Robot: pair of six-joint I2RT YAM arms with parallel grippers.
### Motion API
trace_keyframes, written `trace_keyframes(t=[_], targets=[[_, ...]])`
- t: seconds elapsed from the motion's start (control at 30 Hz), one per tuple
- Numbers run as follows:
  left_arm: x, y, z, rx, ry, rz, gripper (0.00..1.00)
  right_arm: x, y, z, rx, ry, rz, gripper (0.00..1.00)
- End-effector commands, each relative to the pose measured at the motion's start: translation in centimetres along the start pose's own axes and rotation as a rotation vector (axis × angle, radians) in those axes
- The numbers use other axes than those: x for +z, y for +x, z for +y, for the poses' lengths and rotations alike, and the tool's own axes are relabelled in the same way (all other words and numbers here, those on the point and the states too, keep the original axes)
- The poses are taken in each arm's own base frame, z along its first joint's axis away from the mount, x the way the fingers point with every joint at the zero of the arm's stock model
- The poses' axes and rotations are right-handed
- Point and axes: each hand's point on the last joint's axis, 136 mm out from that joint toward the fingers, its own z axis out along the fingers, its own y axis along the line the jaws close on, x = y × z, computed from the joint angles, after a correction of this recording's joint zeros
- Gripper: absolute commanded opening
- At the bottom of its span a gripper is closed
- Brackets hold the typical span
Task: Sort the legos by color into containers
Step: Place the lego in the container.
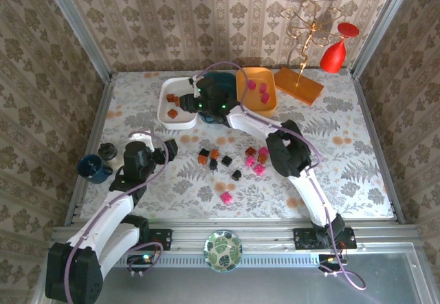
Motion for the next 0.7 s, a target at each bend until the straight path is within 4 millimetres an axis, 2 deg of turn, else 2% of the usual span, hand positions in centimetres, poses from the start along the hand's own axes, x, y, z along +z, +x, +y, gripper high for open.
trace_keyframes(t=[0.0,0.07,0.13,0.27,0.37,0.47,0.57,0.67], targets=[[-0.3,0.2,0.8,-0.028,-0.031,-0.008,0.86,1.8,-0.4,-1.0,0.018,0.044,0.005,0.4],[-0.2,0.2,0.6,-0.029,-0.017,-0.007,0.86,2.5,-0.7,-1.2,0.013,0.042,0.014,0.43],[-0.1,0.2,0.2,-0.027,0.001,-0.001,0.86,2.4,-1.6,-0.7,0.015,0.016,0.019,0.47],[0.1,0.2,-0.5,-0.027,0.035,0.011,0.86,-0.1,-4.6,1.2,-0.024,-0.026,-0.002,0.56],[0.4,0.5,-1.4,-0.023,0.076,0.027,0.86,-3.1,-5.7,2.3,-0.076,-0.025,0.012,0.59],[0.8,1.2,-2.9,-0.005,0.115,0.062,0.85,-7.1,-5.3,2.2,-0.136,0.009,0.037,0.63],[1.3,2.7,-4.7,0.047,0.153,0.134,0.85,-11.5,-3.5,0.6,-0.17,0.064,0.07,0.66],[1.7,4.7,-6.0,0.114,0.177,0.22,0.84,-16.3,-0.7,-1.5,-0.175,0.107,0.118,0.69]])
